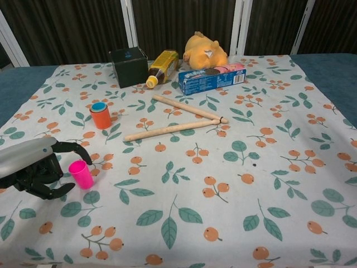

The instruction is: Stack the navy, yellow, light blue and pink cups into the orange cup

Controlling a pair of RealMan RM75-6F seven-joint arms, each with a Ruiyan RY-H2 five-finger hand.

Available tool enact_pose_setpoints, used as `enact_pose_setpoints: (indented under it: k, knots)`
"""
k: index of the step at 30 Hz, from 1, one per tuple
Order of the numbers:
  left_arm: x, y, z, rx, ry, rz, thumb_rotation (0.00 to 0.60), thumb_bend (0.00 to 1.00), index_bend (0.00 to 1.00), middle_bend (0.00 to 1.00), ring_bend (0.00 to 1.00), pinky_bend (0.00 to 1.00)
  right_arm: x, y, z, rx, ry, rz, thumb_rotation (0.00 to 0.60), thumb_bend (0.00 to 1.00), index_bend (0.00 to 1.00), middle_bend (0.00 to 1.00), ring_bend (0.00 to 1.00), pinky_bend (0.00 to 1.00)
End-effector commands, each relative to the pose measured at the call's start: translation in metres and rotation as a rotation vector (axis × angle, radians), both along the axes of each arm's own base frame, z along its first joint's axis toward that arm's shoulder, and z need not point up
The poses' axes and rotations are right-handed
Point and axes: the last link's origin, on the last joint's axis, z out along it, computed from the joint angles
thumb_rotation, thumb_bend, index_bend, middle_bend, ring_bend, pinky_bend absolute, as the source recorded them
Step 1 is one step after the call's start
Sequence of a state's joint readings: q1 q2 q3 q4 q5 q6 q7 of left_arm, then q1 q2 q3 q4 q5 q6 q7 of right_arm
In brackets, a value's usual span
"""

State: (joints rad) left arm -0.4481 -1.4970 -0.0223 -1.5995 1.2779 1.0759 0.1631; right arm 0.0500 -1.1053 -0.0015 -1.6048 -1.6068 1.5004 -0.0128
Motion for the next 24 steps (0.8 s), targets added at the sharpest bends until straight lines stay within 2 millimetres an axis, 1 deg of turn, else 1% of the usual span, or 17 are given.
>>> enact_pose_setpoints:
  k: [1, 7, 11, 15, 18, 19, 21, 22, 24]
  knots:
    - [0.000, 0.001, 0.000, 0.003, -0.006, 0.002, 0.600, 0.38, 0.40, 1.00, 1.00, 1.00, 0.000, 0.000, 0.000, 0.003, 0.002, -0.001, 0.600, 0.11, 0.00, 0.00, 0.00, 0.00]
    - [-0.001, 0.003, -0.001, 0.013, -0.014, 0.006, 0.600, 0.38, 0.52, 1.00, 1.00, 1.00, 0.000, 0.000, 0.000, 0.000, 0.000, -0.002, 0.600, 0.11, 0.00, 0.00, 0.00, 0.00]
    - [0.001, 0.005, 0.000, 0.028, -0.032, 0.010, 0.600, 0.38, 0.57, 1.00, 1.00, 1.00, 0.000, 0.000, 0.000, 0.002, 0.001, 0.000, 0.600, 0.11, 0.00, 0.00, 0.00, 0.00]
    - [0.010, 0.016, 0.013, 0.074, -0.085, 0.006, 0.600, 0.39, 0.60, 1.00, 1.00, 1.00, 0.000, 0.000, 0.000, 0.000, 0.000, -0.002, 0.600, 0.11, 0.00, 0.00, 0.00, 0.00]
    - [0.029, 0.037, 0.035, 0.161, -0.143, -0.021, 0.600, 0.39, 0.61, 1.00, 1.00, 1.00, 0.000, 0.000, 0.000, 0.002, 0.001, -0.004, 0.600, 0.11, 0.00, 0.00, 0.00, 0.00]
    - [0.037, 0.049, 0.043, 0.206, -0.156, -0.033, 0.600, 0.39, 0.61, 1.00, 1.00, 1.00, 0.000, 0.000, 0.000, 0.002, 0.001, -0.004, 0.600, 0.11, 0.00, 0.00, 0.00, 0.00]
    - [0.047, 0.066, 0.052, 0.259, -0.177, -0.035, 0.600, 0.39, 0.61, 1.00, 1.00, 1.00, 0.000, -0.001, 0.000, 0.000, 0.003, -0.005, 0.600, 0.11, 0.00, 0.00, 0.00, 0.00]
    - [0.053, 0.078, 0.057, 0.291, -0.175, -0.036, 0.600, 0.39, 0.61, 1.00, 1.00, 1.00, 0.000, -0.001, 0.000, -0.002, 0.003, -0.006, 0.600, 0.11, 0.00, 0.00, 0.00, 0.00]
    - [0.060, 0.097, 0.060, 0.350, -0.166, -0.029, 0.600, 0.39, 0.60, 1.00, 1.00, 1.00, -0.001, -0.002, 0.000, -0.004, 0.003, -0.009, 0.600, 0.11, 0.00, 0.00, 0.00, 0.00]
